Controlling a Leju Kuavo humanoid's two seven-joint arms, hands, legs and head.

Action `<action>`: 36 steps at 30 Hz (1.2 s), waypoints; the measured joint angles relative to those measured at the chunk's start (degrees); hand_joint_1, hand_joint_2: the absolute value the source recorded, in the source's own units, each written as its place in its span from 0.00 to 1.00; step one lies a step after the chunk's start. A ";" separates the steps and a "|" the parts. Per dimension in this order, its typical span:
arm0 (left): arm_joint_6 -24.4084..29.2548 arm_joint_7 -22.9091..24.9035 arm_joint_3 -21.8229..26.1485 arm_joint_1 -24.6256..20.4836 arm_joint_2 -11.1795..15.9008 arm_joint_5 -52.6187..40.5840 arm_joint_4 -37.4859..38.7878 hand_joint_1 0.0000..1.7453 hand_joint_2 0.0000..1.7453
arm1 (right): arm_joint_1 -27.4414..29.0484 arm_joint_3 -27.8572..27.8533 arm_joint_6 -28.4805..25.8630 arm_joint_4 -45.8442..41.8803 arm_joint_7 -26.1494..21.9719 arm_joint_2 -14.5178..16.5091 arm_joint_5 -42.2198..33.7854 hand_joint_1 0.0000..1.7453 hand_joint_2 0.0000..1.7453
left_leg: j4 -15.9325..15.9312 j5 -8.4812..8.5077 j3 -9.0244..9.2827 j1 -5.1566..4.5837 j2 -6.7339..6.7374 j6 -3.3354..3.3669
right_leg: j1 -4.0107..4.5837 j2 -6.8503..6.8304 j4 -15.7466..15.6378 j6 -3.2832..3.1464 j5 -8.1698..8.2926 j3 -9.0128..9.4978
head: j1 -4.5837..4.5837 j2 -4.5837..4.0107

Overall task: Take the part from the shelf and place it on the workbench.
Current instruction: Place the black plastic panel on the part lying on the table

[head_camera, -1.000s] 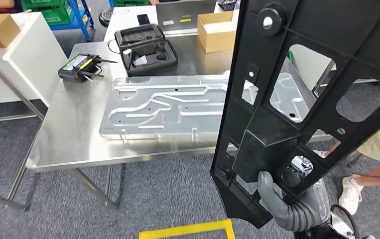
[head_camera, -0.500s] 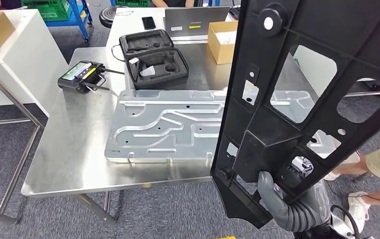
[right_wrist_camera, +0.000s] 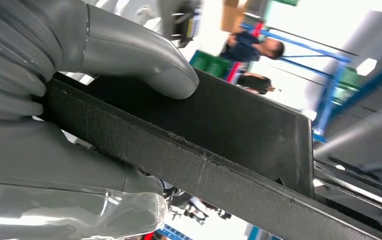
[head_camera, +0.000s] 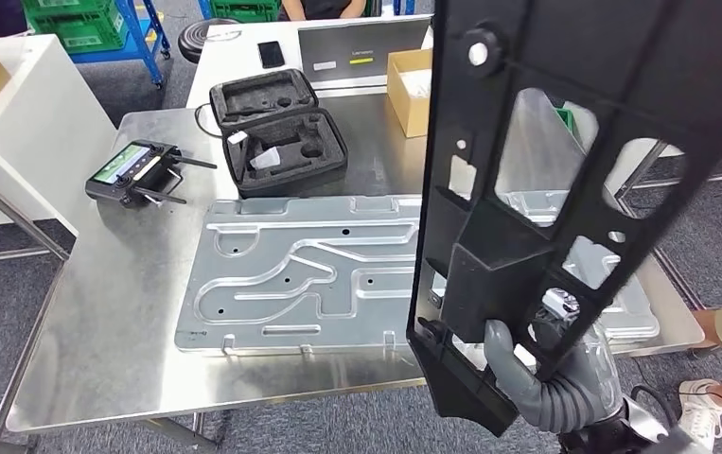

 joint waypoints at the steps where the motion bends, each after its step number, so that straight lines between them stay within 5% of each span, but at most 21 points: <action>1: -0.05 -0.06 -0.01 0.00 0.03 0.00 0.00 0.00 1.00 | -0.06 -0.43 1.17 0.02 1.87 -0.57 1.39 1.00 1.00 | -4.22 3.08 1.09 0.03 0.07 0.03 | -0.07 0.01 -0.01 0.22 -0.46 0.66 | -0.01 0.00; 4: -0.37 -0.25 -0.05 -0.07 0.06 0.01 0.00 0.00 1.00 | -0.42 -2.14 5.51 0.16 8.63 -2.72 8.59 1.00 1.00 | -12.08 6.65 3.45 -0.40 0.28 0.87 | 0.00 0.02 0.00 1.12 -1.45 1.70 | 0.02 0.00; 8: -1.17 -0.51 -0.30 0.07 0.10 -0.01 -0.01 0.00 1.00 | -1.25 -5.09 13.63 0.55 17.33 -6.60 25.20 1.00 1.00 | -12.86 7.02 3.97 -0.31 0.25 2.29 | 0.01 -0.07 0.86 2.26 -2.75 1.50 | 0.15 0.00; 10: -1.59 -0.66 -0.62 -0.06 0.15 -0.01 -0.02 0.00 1.00 | -1.78 -6.40 19.99 1.09 21.37 -9.05 35.77 1.00 1.00 | -13.11 7.00 4.21 -0.11 0.26 2.76 | -0.14 -0.20 6.12 2.80 -5.65 -0.95 | 0.22 0.00; 12: -1.93 -0.77 -1.04 -0.07 0.17 -0.01 -0.02 0.00 1.00 | -2.06 -7.44 25.30 2.11 23.94 -11.51 43.36 1.00 1.00 | -13.11 6.81 4.29 -0.10 0.26 3.05 | -0.18 -0.22 14.22 3.21 -8.74 -5.34 | 0.27 0.00; 13: -2.06 -0.80 -1.29 0.00 0.17 -0.01 -0.02 0.00 1.00 | -2.12 -7.90 27.16 2.70 24.51 -12.60 45.72 1.00 1.00 | -13.10 6.71 4.34 -0.10 0.26 3.10 | -0.21 -0.23 16.68 3.34 -9.07 -6.95 | 0.28 0.00; 15: -2.12 -0.83 -1.73 0.13 0.17 -0.01 -0.02 0.00 1.00 | -2.47 -8.99 30.12 4.21 24.61 -14.85 48.78 1.00 1.00 | -13.09 6.48 4.66 -0.04 0.20 3.05 | -0.32 -0.26 14.16 3.48 -6.06 -6.54 | 0.29 0.00; 18: -2.23 -0.93 -2.32 0.10 0.20 -0.02 -0.02 0.00 1.00 | -3.24 -10.74 33.19 7.10 23.33 -18.23 50.29 1.00 1.00 | -13.07 6.01 5.27 -0.18 0.00 2.52 | -0.45 -0.26 2.21 3.42 -0.33 -1.31 | 0.28 0.01; 23: -2.66 -0.92 -3.74 0.16 0.25 -0.01 -0.02 0.00 1.00 | -5.73 -12.57 38.26 12.66 20.93 -22.44 50.58 1.00 1.00 | -12.52 5.43 4.81 -0.34 0.01 1.32 | -0.38 -0.16 -0.13 1.85 0.20 -0.56 | 0.23 0.00; 28: -3.11 -1.51 -5.26 0.30 0.26 0.01 -0.02 0.00 1.00 | -10.18 -12.82 41.12 18.42 18.67 -24.47 51.23 1.00 1.00 | 3.58 -1.13 -3.29 -0.25 0.27 0.55 | -0.40 -0.37 -0.25 0.97 0.21 -0.48 | 0.14 0.00; 30: -3.17 -1.83 -5.85 0.40 0.27 0.01 -0.02 0.00 1.00 | -12.14 -12.21 42.07 20.66 17.92 -24.74 51.80 0.50 0.50 | 2.57 0.78 -3.27 -0.44 0.28 0.99 | -0.23 -0.33 -0.24 0.91 0.14 -0.34 | 0.14 0.00; 32: -3.05 -1.92 -6.46 0.30 0.36 0.01 -0.02 0.00 1.00 | -14.12 -11.47 42.61 22.64 17.46 -25.00 52.15 0.00 0.00 | -5.97 4.94 0.49 -0.90 0.30 2.09 | -0.07 -0.28 -0.25 0.91 0.03 -0.12 | 0.16 0.00; 34: -2.76 -1.84 -7.16 0.10 0.49 0.00 -0.02 0.00 1.00 | -15.89 -10.76 42.85 24.61 17.35 -25.18 52.14 0.00 0.00 | -12.41 7.17 3.46 -1.35 0.41 2.90 | 0.02 -0.26 -0.24 1.14 -0.11 -0.14 | 0.17 0.00; 36: -2.56 -1.67 -7.74 0.03 0.51 0.04 -0.02 0.00 1.00 | -16.80 -10.08 42.79 26.27 17.52 -25.40 51.57 0.00 0.00 | -13.59 7.35 4.00 -1.55 0.44 2.95 | -0.03 -0.31 -0.32 1.57 -0.16 -0.23 | 0.19 0.00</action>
